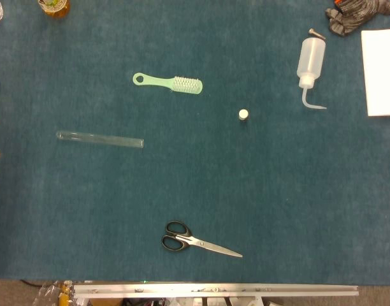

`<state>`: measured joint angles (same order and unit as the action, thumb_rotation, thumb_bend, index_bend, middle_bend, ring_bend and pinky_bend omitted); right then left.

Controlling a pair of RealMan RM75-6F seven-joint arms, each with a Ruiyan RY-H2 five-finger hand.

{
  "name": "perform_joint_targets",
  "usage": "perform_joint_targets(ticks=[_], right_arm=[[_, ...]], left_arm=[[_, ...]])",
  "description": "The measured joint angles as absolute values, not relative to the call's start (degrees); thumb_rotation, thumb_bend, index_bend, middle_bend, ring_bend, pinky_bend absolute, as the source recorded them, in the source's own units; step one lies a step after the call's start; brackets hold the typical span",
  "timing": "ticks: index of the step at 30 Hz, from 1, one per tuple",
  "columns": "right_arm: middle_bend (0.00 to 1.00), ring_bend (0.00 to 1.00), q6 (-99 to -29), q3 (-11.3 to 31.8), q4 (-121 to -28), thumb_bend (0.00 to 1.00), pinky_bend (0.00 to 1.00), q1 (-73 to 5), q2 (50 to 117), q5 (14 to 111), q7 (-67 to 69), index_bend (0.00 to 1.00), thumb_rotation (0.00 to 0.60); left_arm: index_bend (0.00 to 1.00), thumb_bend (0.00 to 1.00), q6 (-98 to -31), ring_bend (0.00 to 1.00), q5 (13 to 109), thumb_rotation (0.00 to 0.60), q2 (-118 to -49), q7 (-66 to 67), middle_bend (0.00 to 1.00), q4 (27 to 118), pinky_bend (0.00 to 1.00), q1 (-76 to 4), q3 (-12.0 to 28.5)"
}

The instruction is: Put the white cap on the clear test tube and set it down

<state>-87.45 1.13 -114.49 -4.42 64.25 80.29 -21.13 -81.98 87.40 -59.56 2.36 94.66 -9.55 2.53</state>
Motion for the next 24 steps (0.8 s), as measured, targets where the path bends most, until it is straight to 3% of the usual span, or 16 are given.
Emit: perform_joint_targets(ticks=[15,24], right_arm=[[0.34,0.21,-75.2,6.9,-116.8,0.3,0.35,-13.4,65.2,73.4,-21.2,0.48,0.6],[0.34,0.21,-72.6,11.8,-120.3,0.29,0.35,-19.2,68.2,67.5,-23.4,0.48,0.6]], left_arm=[[0.39,0.25,-70.3,0.09,86.4,0.597,-57.9,4.4,0.18,97.5,0.18,-16.5,2.7],[0.4,0.2,-64.6,0.09,83.2,0.473,-59.3,7.9,0.17,99.4,0.18,-19.8,3.0]])
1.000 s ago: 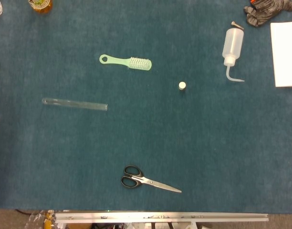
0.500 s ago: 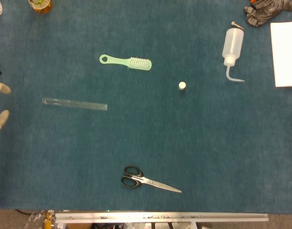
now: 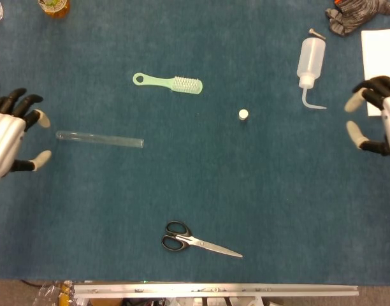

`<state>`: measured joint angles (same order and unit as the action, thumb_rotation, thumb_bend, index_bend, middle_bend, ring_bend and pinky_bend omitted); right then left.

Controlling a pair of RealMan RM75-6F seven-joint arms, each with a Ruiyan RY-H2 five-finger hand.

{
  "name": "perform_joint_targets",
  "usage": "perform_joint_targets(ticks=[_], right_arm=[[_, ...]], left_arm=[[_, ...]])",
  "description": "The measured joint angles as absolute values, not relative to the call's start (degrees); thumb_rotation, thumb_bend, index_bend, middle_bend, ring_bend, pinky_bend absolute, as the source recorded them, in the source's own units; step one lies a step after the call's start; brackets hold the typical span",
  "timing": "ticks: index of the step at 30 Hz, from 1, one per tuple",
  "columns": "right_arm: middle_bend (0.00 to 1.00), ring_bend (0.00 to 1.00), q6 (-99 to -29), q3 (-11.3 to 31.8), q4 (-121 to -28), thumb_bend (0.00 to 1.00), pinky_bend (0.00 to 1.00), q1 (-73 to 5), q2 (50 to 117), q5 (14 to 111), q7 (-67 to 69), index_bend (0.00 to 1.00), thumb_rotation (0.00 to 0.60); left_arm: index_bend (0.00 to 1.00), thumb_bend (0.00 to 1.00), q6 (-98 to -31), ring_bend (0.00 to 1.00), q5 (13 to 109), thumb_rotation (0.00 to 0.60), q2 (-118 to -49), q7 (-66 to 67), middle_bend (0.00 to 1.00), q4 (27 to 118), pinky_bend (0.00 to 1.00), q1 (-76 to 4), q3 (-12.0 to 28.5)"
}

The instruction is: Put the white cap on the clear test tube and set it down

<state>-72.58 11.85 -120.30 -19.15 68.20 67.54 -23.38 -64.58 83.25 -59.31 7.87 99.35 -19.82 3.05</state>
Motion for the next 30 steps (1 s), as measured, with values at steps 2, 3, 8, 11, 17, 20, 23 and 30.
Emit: perform_joint_targets(ticks=[2,3,8,11,17,20,23,30], right_arm=[[0.34,0.21,-72.5,12.4,-121.2,0.29,0.35,-20.2,69.0,66.7,-24.5,0.48,0.6],[0.34,0.21,-72.5,12.6,-121.5,0.29,0.35,-20.6,69.3,66.4,-24.8,0.48,0.6],[0.34,0.21,-72.8,12.9,-122.5,0.29,0.35,-21.7,70.3,65.3,-25.3,0.48,0.6],[0.34,0.21,-73.2,12.8,-122.4,0.29,0.35,-22.0,70.5,65.0,-25.4,0.48,0.6],[0.34,0.21,-73.3,12.3,-122.0,0.29,0.35,-22.5,71.0,64.6,-25.1,0.48,0.6],[0.34,0.21,-73.2,11.9,-121.7,0.29,0.35,-22.8,71.2,64.6,-24.9,0.48,0.6],[0.34,0.21,-73.1,11.6,-121.4,0.29,0.35,-22.9,71.3,64.6,-24.4,0.48,0.6],[0.34,0.21,-73.3,10.8,-120.8,0.29,0.35,-22.9,71.2,65.6,-23.1,0.48,0.6]], left_arm=[[0.42,0.2,-63.1,0.09,82.1,0.467,-60.3,8.6,0.17,99.2,0.18,-20.8,3.2],[0.43,0.2,-62.7,0.09,81.7,0.492,-60.6,9.1,0.17,99.1,0.18,-21.1,3.2],[0.44,0.2,-61.0,0.09,79.1,0.6,-62.6,11.9,0.17,98.2,0.18,-22.5,3.7],[0.41,0.2,-60.1,0.09,77.4,0.6,-64.1,12.8,0.16,97.6,0.18,-23.3,3.9],[0.38,0.2,-58.2,0.08,74.6,0.592,-66.6,15.1,0.14,95.9,0.18,-25.0,4.2],[0.38,0.2,-57.7,0.07,72.9,0.591,-67.8,16.2,0.13,95.2,0.18,-25.6,4.4],[0.39,0.2,-57.3,0.07,71.3,0.593,-69.0,17.3,0.14,94.3,0.18,-26.1,4.6],[0.42,0.2,-56.5,0.07,67.4,0.592,-72.7,19.2,0.14,90.6,0.18,-27.3,5.0]])
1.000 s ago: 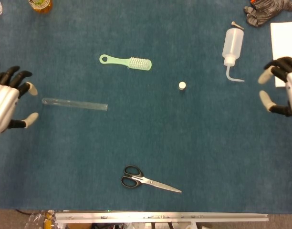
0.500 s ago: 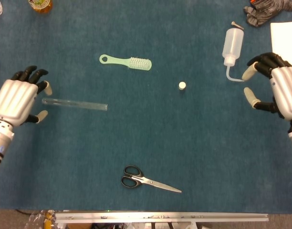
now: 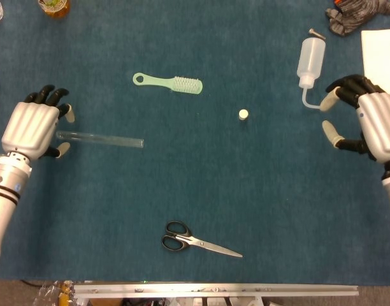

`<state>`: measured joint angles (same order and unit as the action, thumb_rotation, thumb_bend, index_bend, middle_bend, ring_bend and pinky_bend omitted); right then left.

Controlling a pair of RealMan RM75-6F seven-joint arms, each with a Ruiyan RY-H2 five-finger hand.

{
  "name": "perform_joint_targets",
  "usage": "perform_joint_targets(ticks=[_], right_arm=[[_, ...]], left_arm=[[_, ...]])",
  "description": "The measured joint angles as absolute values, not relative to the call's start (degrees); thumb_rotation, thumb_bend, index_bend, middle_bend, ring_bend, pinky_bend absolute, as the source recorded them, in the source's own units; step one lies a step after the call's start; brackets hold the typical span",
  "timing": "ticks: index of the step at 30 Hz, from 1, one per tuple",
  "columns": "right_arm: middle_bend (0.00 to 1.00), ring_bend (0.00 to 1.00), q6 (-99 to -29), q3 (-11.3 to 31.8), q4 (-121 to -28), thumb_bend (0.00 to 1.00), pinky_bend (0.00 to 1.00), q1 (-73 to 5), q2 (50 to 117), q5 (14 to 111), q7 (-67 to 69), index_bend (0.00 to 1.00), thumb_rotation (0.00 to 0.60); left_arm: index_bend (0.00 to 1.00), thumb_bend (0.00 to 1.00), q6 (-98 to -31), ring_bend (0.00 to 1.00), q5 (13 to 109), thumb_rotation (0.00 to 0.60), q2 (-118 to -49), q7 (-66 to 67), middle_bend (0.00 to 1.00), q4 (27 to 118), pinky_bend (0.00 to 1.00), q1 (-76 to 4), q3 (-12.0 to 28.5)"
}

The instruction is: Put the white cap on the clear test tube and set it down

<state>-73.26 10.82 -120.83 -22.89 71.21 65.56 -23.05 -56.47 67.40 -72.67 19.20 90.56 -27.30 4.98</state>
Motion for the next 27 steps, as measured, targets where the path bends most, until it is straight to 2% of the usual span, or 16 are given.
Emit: perform_joint_targets(ticks=[5,8,13,19,25,27], right_arm=[[0.34,0.21,-73.3,10.3,-120.6,0.29,0.35,-22.7,70.7,66.2,-21.8,0.48,0.6],[0.34,0.21,-73.2,10.0,-120.4,0.29,0.35,-22.6,70.4,66.6,-21.0,0.48,0.6],[0.34,0.21,-73.0,9.6,-120.1,0.29,0.35,-22.5,70.2,67.1,-20.0,0.48,0.6],[0.34,0.21,-72.9,9.3,-119.7,0.29,0.35,-22.4,69.9,67.6,-19.0,0.48,0.6],[0.34,0.21,-72.9,9.0,-119.4,0.29,0.35,-22.2,69.5,67.7,-18.2,0.48,0.6],[0.34,0.21,-72.8,9.0,-119.3,0.29,0.35,-22.2,69.3,67.8,-17.9,0.48,0.6]], left_arm=[[0.46,0.2,-55.8,0.01,64.8,0.551,-75.2,20.6,0.13,88.1,0.18,-28.0,4.9],[0.5,0.2,-55.6,0.0,63.6,0.505,-76.3,21.3,0.11,87.2,0.18,-28.3,4.8],[0.47,0.2,-55.6,0.0,61.6,0.413,-77.9,21.9,0.08,86.7,0.16,-28.5,4.8],[0.42,0.2,-55.2,0.0,59.7,0.407,-80.2,23.5,0.06,85.5,0.16,-29.3,4.7],[0.41,0.2,-54.9,0.0,58.3,0.408,-82.5,24.9,0.06,83.6,0.16,-30.1,4.3],[0.41,0.2,-54.8,0.0,57.8,0.438,-83.0,25.0,0.06,82.9,0.16,-30.2,4.2]])
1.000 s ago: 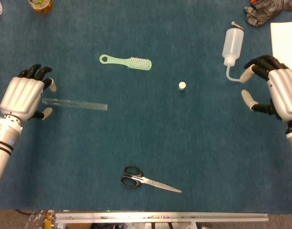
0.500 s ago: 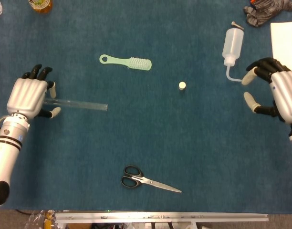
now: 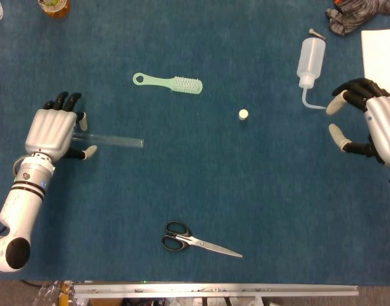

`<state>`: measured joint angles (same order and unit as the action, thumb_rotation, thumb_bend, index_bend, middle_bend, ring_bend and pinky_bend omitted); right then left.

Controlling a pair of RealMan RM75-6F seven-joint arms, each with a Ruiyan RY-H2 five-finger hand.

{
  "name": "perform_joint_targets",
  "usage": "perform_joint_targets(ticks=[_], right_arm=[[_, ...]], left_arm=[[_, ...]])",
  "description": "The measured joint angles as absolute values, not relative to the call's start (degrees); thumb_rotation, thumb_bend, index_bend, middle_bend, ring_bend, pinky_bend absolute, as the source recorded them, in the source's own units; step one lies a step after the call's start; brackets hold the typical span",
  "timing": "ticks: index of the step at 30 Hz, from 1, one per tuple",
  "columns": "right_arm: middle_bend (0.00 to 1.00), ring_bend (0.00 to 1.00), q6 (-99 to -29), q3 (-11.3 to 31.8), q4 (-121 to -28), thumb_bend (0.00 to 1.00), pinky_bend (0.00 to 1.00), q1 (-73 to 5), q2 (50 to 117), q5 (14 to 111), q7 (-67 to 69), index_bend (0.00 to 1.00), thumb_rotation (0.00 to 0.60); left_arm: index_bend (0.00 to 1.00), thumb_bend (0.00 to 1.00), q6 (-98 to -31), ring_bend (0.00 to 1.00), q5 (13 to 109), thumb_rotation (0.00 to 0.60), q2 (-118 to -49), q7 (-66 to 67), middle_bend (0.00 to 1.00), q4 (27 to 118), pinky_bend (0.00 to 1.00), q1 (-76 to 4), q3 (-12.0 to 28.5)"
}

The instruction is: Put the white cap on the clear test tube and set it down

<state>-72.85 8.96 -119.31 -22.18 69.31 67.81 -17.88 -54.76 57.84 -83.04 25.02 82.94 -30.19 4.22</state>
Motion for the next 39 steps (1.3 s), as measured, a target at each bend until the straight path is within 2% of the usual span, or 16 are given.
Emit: perform_joint_targets(ticks=[2,4,39], right_arm=[[0.34,0.21,-72.9,8.9,-119.3,0.29,0.35,-22.1,69.3,68.0,-17.7,0.48,0.6],[0.34,0.21,-72.9,8.9,-119.3,0.29,0.35,-22.1,69.2,68.2,-17.6,0.48,0.6],[0.34,0.21,-74.0,8.5,-118.4,0.29,0.35,-20.4,67.5,70.4,-12.8,0.48,0.6]], left_arm=[[0.41,0.2,-54.7,0.0,57.5,0.49,-83.5,25.0,0.06,82.5,0.16,-30.3,4.1],[0.42,0.2,-54.6,0.0,57.2,0.517,-83.7,25.0,0.06,82.3,0.16,-30.3,4.1],[0.46,0.25,-56.5,0.0,54.1,0.519,-86.8,26.6,0.09,82.6,0.16,-31.5,4.6]])
